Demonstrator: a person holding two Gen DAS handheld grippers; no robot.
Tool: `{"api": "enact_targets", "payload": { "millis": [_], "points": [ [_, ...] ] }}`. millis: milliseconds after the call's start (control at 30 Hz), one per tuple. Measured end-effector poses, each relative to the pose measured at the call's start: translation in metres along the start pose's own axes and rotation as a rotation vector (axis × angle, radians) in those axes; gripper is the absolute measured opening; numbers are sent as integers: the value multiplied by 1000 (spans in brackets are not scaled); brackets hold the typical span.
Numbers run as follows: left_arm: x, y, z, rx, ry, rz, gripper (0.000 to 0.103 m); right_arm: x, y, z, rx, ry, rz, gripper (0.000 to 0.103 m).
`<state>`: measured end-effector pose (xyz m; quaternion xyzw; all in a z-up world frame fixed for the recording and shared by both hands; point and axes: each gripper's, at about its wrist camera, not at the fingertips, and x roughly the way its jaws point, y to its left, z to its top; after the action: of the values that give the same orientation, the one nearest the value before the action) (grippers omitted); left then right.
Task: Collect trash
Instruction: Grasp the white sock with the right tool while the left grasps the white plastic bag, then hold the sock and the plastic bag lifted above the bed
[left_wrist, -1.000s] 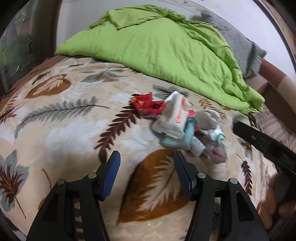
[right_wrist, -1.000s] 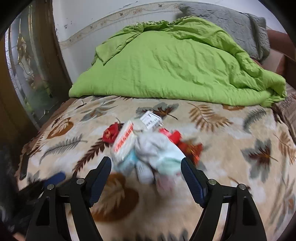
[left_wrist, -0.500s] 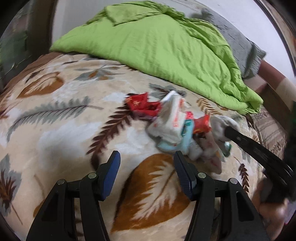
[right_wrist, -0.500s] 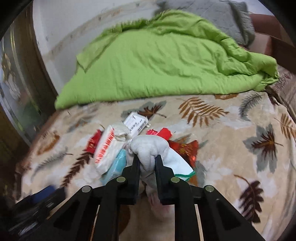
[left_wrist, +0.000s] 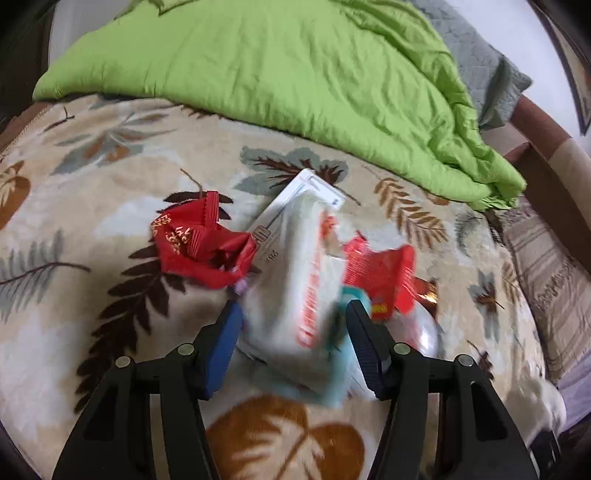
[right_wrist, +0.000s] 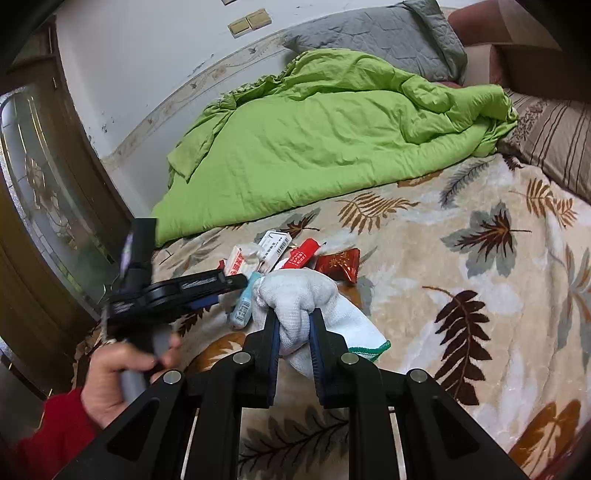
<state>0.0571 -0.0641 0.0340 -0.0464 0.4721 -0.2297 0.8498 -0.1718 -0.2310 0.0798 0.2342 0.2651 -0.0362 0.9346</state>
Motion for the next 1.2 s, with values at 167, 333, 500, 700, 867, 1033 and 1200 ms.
{"api": "enact_targets", "payload": {
  "millis": [167, 333, 500, 700, 867, 1033, 1200],
  "points": [
    [14, 9, 8, -32, -4, -21, 52, 6, -3, -2, 24, 27, 23, 17],
    [0, 3, -1, 7, -20, 2, 44, 9, -2, -3, 28, 29, 28, 17],
    [-41, -5, -18, 41, -65, -6, 44, 7, 3, -3, 6, 20, 26, 17],
    [-97, -7, -61, 59, -97, 5, 44, 1, 21, -11, -51, 11, 32, 17],
    [-133, -5, -111, 81, -121, 53, 44, -8, 34, -24, -83, 20, 59, 17],
    [-153, -4, -138, 97, -192, 92, 44, -21, 34, -33, -84, 25, 79, 17],
    [-151, -6, -141, 115, -213, 117, 44, -25, 26, -37, -52, 41, 88, 17]
  ]
}}
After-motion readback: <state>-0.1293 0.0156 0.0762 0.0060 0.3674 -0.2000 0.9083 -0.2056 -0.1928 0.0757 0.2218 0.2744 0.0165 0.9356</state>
